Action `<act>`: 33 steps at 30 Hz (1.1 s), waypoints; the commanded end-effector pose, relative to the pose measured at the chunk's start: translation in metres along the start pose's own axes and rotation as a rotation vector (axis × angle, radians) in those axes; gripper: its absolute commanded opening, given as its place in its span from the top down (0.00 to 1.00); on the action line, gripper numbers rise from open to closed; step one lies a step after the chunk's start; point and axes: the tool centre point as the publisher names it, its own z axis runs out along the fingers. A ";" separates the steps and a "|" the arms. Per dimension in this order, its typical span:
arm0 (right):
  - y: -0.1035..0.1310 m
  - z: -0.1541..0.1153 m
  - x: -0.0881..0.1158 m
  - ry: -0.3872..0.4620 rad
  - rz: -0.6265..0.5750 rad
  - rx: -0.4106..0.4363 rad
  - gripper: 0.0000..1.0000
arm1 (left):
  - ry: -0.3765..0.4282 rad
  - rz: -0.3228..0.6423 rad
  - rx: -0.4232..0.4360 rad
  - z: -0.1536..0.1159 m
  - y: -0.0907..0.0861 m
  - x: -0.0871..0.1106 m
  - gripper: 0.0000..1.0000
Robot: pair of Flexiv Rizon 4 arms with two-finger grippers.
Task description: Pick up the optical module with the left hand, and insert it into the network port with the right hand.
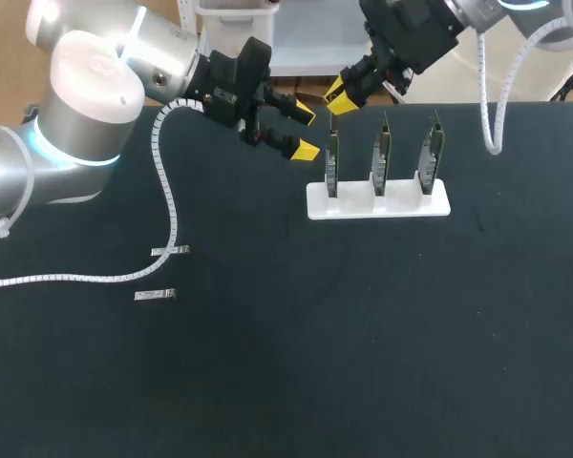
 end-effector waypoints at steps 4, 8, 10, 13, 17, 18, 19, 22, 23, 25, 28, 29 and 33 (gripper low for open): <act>0.004 0.002 0.003 0.023 -0.015 0.012 1.00 | 0.005 -0.002 0.002 0.000 0.001 -0.001 0.00; 0.005 0.003 0.004 0.020 -0.010 0.015 1.00 | 0.005 -0.002 0.002 0.000 0.001 -0.001 0.00; 0.005 0.003 0.004 0.018 -0.006 0.016 1.00 | 0.005 -0.002 0.002 0.000 0.001 -0.001 0.00; 0.006 0.003 0.004 0.017 -0.003 0.017 1.00 | 0.005 -0.002 0.002 0.000 0.001 -0.001 0.00; 0.006 0.003 0.005 0.009 0.005 0.019 1.00 | 0.005 -0.002 0.002 0.000 0.001 -0.001 0.00; 0.006 0.002 0.005 0.005 0.002 0.026 1.00 | 0.005 -0.002 0.002 0.000 0.001 -0.001 0.00; 0.006 0.001 0.004 0.001 0.006 0.026 1.00 | 0.005 -0.002 0.002 0.000 0.001 -0.001 0.00; 0.005 0.001 0.004 0.002 0.004 0.033 1.00 | 0.005 -0.002 0.002 0.000 0.001 -0.001 0.00; 0.005 0.001 0.004 0.002 0.005 0.033 1.00 | 0.005 -0.002 0.002 0.000 0.001 -0.001 0.00; 0.005 0.001 0.004 0.003 0.003 0.034 1.00 | 0.005 -0.002 0.002 0.000 0.001 -0.001 0.00; 0.005 0.001 0.004 0.005 0.000 0.033 1.00 | 0.005 -0.002 0.002 0.000 0.001 -0.001 0.00; 0.005 0.001 0.004 0.004 0.001 0.033 1.00 | 0.005 -0.002 0.002 0.000 0.001 -0.001 0.00; 0.004 0.001 0.004 0.000 0.003 0.033 1.00 | 0.005 -0.002 0.002 0.000 0.001 -0.001 0.00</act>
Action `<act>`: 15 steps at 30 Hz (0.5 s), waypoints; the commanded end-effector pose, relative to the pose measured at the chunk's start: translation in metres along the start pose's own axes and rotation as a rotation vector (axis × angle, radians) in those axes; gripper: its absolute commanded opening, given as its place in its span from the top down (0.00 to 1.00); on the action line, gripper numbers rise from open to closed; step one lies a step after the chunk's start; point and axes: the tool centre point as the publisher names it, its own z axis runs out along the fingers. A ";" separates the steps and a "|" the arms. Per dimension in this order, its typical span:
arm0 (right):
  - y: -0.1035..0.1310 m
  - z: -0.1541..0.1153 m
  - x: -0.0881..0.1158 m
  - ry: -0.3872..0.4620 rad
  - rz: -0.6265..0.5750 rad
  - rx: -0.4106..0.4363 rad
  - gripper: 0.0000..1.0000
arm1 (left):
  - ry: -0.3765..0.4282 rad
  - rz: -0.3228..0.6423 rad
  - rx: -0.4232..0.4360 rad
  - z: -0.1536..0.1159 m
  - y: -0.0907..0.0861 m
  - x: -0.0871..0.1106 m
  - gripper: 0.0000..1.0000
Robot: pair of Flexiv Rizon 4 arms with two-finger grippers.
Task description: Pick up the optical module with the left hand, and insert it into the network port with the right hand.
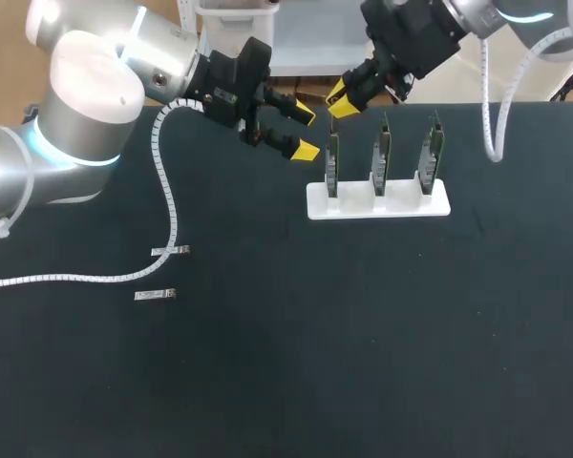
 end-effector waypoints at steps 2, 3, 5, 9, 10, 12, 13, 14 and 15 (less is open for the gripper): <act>0.000 0.000 0.001 -0.005 0.002 0.005 1.00 | 0.005 -0.002 0.002 0.000 0.001 -0.001 0.00; -0.001 0.000 0.001 -0.006 0.002 0.005 1.00 | 0.005 -0.002 0.002 0.000 0.001 -0.001 0.00; -0.002 0.000 0.001 -0.008 0.003 0.008 1.00 | 0.005 -0.002 0.002 0.000 0.001 -0.001 0.00; -0.003 0.000 0.001 -0.012 0.005 0.013 1.00 | 0.005 -0.002 0.002 0.000 0.001 -0.001 0.00; -0.003 0.000 0.001 -0.013 0.005 0.013 1.00 | 0.005 -0.002 0.002 0.000 0.001 -0.001 0.00; -0.003 -0.001 0.000 -0.015 0.004 0.011 1.00 | 0.005 -0.002 0.002 0.000 0.001 -0.001 0.00; -0.003 -0.001 0.000 -0.016 0.004 0.010 1.00 | 0.005 -0.002 0.002 0.000 0.001 -0.001 0.00; -0.002 0.000 0.000 -0.016 0.004 0.009 1.00 | 0.005 -0.002 0.002 0.000 0.001 -0.001 0.00; -0.002 0.000 0.000 -0.016 0.004 0.008 1.00 | 0.005 -0.002 0.002 0.000 0.001 -0.001 0.00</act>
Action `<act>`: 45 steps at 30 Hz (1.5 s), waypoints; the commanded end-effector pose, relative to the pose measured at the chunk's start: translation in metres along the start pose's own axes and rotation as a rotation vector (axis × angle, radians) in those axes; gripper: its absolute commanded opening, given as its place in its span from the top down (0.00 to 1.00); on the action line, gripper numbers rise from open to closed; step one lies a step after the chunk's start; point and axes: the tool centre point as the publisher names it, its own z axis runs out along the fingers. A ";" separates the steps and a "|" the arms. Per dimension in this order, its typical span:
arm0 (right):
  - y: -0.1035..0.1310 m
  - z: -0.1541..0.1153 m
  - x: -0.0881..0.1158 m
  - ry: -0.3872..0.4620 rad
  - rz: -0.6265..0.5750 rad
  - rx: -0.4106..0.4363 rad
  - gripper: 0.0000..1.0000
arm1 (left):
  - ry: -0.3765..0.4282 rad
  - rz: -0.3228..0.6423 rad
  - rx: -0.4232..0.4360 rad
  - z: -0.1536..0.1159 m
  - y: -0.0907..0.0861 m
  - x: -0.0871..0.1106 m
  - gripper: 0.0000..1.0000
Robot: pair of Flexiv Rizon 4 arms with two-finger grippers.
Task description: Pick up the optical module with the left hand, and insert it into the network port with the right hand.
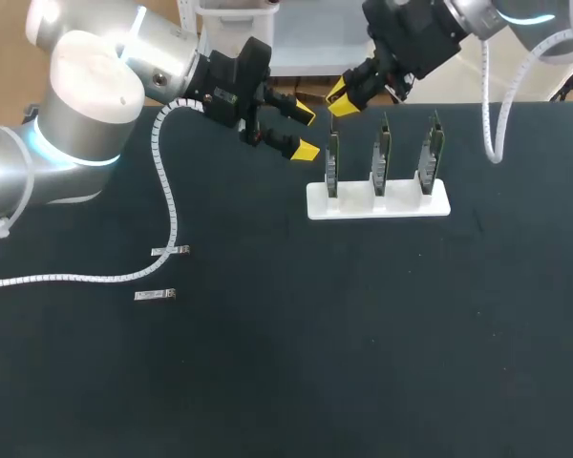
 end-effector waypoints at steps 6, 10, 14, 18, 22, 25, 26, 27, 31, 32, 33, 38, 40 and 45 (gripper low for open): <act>0.001 0.001 0.000 -0.002 -0.004 -0.006 1.00 | 0.005 -0.002 0.002 0.000 0.001 -0.001 0.00; 0.000 0.002 0.001 0.000 -0.003 -0.005 1.00 | 0.005 -0.002 0.002 0.000 0.001 -0.001 0.00; -0.001 0.002 0.001 0.004 -0.004 -0.003 1.00 | 0.005 -0.002 0.002 0.000 0.001 -0.001 0.00; -0.002 0.002 0.002 0.001 -0.004 -0.004 1.00 | 0.005 -0.002 0.002 0.000 0.001 -0.001 0.00; -0.002 0.003 0.002 -0.002 0.000 -0.007 1.00 | 0.005 -0.002 0.002 0.000 0.001 -0.001 0.00; -0.001 0.001 -0.001 -0.012 -0.005 -0.009 1.00 | 0.005 -0.002 0.002 0.000 0.001 -0.001 0.00; -0.001 0.000 -0.002 -0.015 -0.010 -0.008 1.00 | 0.005 -0.002 0.002 0.000 0.001 -0.001 0.00; -0.001 -0.001 -0.003 -0.017 -0.011 -0.008 1.00 | 0.005 -0.002 0.002 0.000 0.001 -0.001 0.00; -0.002 -0.003 -0.006 -0.022 -0.021 -0.007 1.00 | 0.005 -0.002 0.002 0.000 0.001 -0.001 0.00; -0.003 -0.003 -0.006 -0.022 -0.022 -0.007 1.00 | 0.005 -0.002 0.002 0.000 0.001 -0.001 0.00; -0.003 -0.003 -0.005 -0.020 -0.023 -0.006 1.00 | 0.005 -0.002 0.002 0.000 0.001 -0.001 0.00; -0.004 -0.002 -0.003 -0.015 -0.024 -0.009 1.00 | 0.005 -0.002 0.002 0.000 0.001 -0.001 0.00; -0.004 -0.002 -0.002 -0.013 -0.026 -0.011 1.00 | 0.005 -0.002 0.002 0.000 0.001 -0.001 0.00; -0.004 0.000 0.000 -0.012 -0.026 -0.021 1.00 | 0.005 -0.002 0.002 0.000 0.001 -0.001 0.00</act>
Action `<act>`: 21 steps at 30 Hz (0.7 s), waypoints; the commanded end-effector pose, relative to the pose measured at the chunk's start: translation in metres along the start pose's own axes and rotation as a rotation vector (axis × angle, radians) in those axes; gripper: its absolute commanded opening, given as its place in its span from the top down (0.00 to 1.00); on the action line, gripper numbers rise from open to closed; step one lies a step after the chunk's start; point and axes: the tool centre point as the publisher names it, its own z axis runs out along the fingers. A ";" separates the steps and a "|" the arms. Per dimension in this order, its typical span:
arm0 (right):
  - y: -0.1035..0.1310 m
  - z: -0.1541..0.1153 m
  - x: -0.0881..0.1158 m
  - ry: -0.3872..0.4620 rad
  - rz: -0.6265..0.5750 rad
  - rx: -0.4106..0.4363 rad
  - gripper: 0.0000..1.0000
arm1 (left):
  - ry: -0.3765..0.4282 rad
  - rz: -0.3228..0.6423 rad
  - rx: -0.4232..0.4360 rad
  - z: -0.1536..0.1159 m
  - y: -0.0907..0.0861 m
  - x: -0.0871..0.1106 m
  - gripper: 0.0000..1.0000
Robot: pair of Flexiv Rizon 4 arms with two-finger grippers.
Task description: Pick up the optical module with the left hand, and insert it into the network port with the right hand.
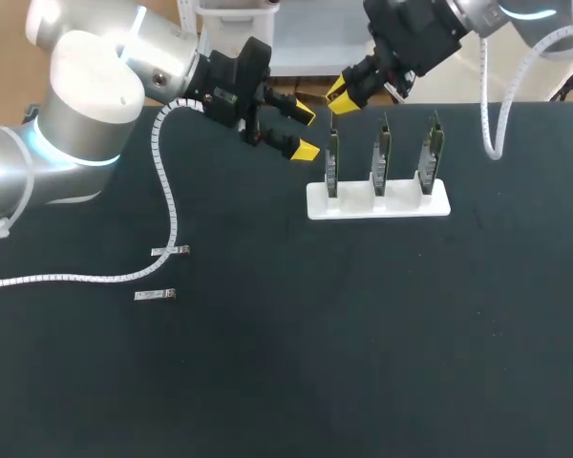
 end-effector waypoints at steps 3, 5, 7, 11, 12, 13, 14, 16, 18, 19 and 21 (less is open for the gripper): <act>-0.003 0.001 0.001 -0.006 -0.003 -0.015 1.00 | 0.005 -0.002 0.002 0.000 0.001 -0.001 0.00; -0.003 0.002 0.001 -0.008 -0.002 -0.018 1.00 | 0.005 -0.002 0.002 0.000 0.001 -0.001 0.00; -0.003 0.003 0.002 -0.007 -0.003 -0.019 1.00 | 0.005 -0.002 0.002 0.000 0.001 -0.001 0.00; -0.002 0.004 0.003 -0.004 -0.001 -0.025 1.00 | 0.005 -0.002 0.002 0.000 0.001 -0.001 0.00; -0.002 0.004 0.003 -0.004 0.000 -0.027 1.00 | 0.005 -0.002 0.002 0.000 0.001 -0.001 0.00; -0.002 0.004 0.003 -0.003 0.000 -0.027 1.00 | 0.005 -0.002 0.002 0.000 0.001 -0.001 0.00; -0.002 0.004 0.003 -0.002 0.000 -0.029 1.00 | 0.005 -0.002 0.002 0.000 0.001 -0.001 0.00; -0.001 0.005 0.004 0.000 -0.001 -0.031 1.00 | 0.005 -0.002 0.002 0.000 0.001 -0.001 0.00; -0.001 0.006 0.005 0.001 0.000 -0.033 1.00 | 0.005 -0.002 0.002 0.000 0.001 -0.001 0.00; -0.001 0.006 0.005 0.002 0.001 -0.033 1.00 | 0.005 -0.002 0.002 0.000 0.001 -0.001 0.00; -0.001 0.007 0.006 0.005 0.004 -0.037 1.00 | 0.005 -0.002 0.002 0.000 0.001 -0.001 0.00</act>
